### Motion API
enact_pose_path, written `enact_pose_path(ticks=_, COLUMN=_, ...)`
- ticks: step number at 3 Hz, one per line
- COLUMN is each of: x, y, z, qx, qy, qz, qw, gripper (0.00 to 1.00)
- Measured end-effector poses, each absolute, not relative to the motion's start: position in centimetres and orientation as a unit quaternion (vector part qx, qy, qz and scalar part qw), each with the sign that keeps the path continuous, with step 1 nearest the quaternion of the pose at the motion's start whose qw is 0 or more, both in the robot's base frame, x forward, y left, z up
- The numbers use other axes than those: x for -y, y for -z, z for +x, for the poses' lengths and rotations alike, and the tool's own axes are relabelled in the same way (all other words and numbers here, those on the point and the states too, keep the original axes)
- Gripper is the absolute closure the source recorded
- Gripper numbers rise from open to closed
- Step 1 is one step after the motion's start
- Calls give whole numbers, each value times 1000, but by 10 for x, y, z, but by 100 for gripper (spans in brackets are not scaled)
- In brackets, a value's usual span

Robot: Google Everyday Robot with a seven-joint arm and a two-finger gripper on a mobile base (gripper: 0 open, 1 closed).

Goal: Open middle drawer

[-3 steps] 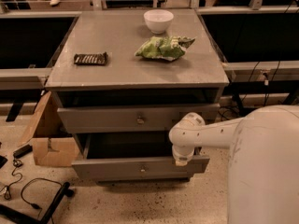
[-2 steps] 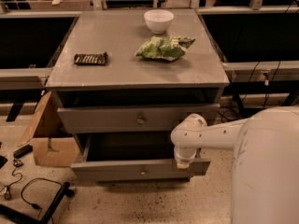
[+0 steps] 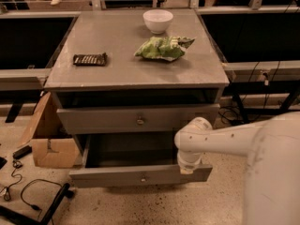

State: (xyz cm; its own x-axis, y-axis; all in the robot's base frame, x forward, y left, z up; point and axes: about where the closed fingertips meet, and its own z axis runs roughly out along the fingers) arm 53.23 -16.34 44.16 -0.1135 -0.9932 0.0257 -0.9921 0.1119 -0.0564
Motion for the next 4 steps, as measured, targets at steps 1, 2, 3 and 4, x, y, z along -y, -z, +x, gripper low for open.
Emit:
enact_pose_path(ticks=1, x=163, y=-442, z=529, qx=-747, qy=26, qz=-664, qw=6, gripper=100)
enact_pose_path(ticks=2, x=163, y=-442, z=529, qx=-747, qy=26, qz=-664, qw=6, gripper=81)
enact_pose_path(ticks=3, x=163, y=-442, z=529, qx=-747, qy=26, qz=-664, qw=6, gripper=50)
enact_pose_path(ticks=4, x=163, y=-442, z=529, qx=-747, qy=26, qz=-664, qw=6, gripper=27)
